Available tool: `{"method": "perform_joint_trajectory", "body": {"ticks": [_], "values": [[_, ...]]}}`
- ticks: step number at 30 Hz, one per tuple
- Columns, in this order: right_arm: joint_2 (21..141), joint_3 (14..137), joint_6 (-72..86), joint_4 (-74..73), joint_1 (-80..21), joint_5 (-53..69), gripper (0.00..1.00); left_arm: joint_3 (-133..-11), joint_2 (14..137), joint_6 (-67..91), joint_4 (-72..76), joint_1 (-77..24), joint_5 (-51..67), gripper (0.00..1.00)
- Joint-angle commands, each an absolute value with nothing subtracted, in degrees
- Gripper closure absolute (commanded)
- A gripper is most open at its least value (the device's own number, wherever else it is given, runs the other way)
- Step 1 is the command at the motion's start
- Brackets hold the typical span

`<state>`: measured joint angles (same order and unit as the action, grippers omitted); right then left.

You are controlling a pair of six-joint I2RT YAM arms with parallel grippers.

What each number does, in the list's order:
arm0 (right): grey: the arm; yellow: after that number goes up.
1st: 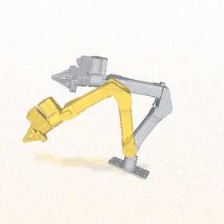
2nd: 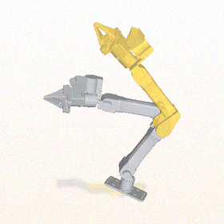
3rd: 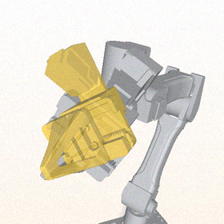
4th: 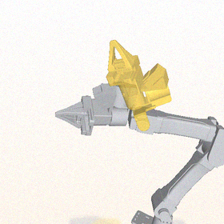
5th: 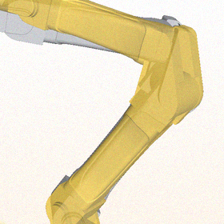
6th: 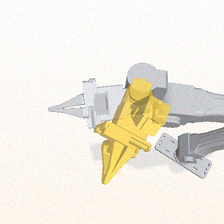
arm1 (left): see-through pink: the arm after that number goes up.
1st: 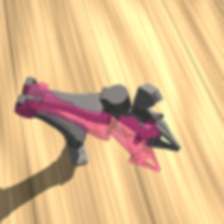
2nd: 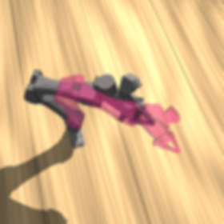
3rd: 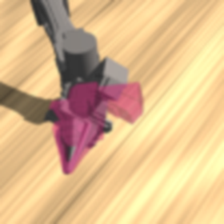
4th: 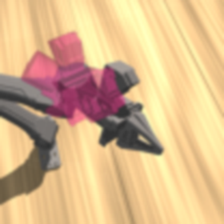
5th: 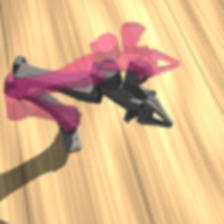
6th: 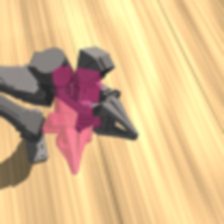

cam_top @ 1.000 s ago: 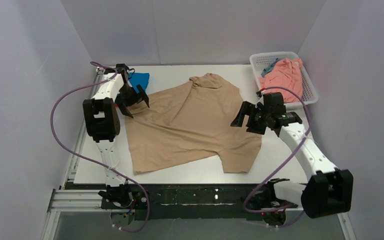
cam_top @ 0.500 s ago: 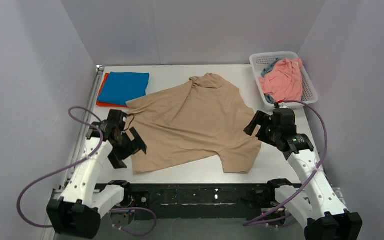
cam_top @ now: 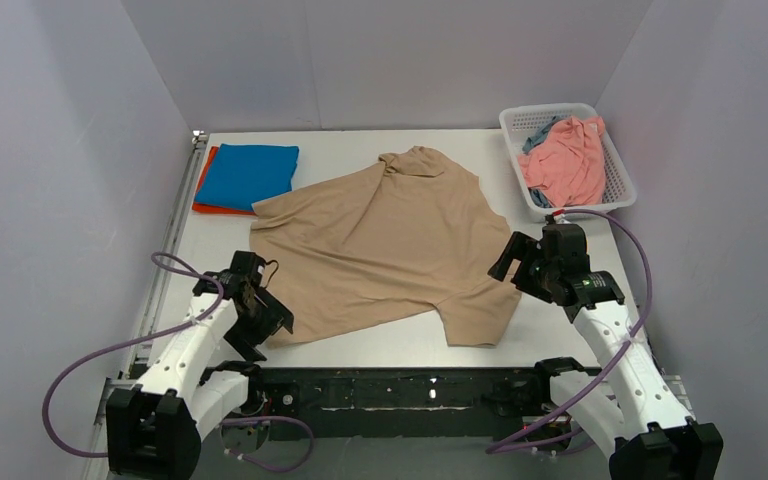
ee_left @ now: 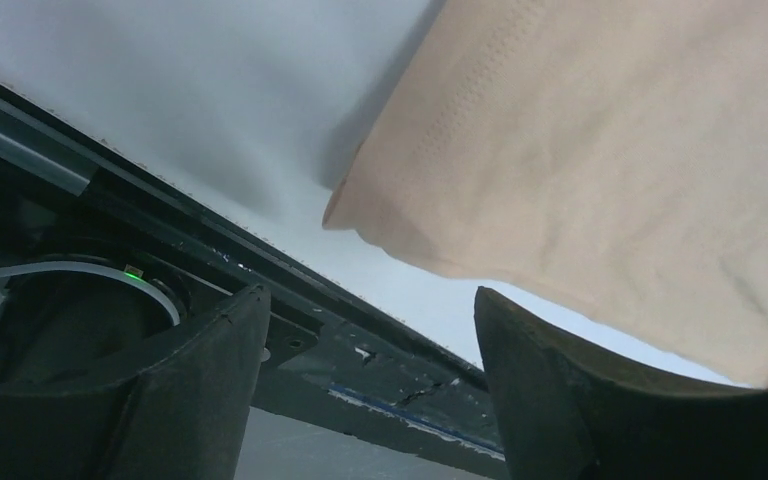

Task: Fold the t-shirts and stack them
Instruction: Flatten out the tshirt

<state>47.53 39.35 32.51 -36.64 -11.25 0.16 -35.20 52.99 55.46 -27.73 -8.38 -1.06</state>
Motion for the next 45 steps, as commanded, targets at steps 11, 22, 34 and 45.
{"method": "perform_joint_trajectory", "body": {"ticks": [11, 22, 34, 45], "values": [[50.3, 39.8, 34.2, -38.4, -10.9, -1.4, 0.1, -26.6, 64.7, 60.3, -22.2, -8.7, -2.9, 0.33], [47.8, 38.7, 37.4, -47.7, -10.9, -0.4, 0.14, -30.6, 75.5, 58.1, -15.9, -8.7, -1.3, 0.45], [47.7, 38.2, 38.3, -50.1, -11.2, 2.8, 0.19, -33.9, 80.5, 55.9, -15.8, -8.7, -3.1, 1.0], [55.8, 36.7, 51.9, -52.6, -21.0, -4.9, 0.28, -33.5, 71.1, 53.1, -21.1, -8.7, -3.4, 1.0]]}}
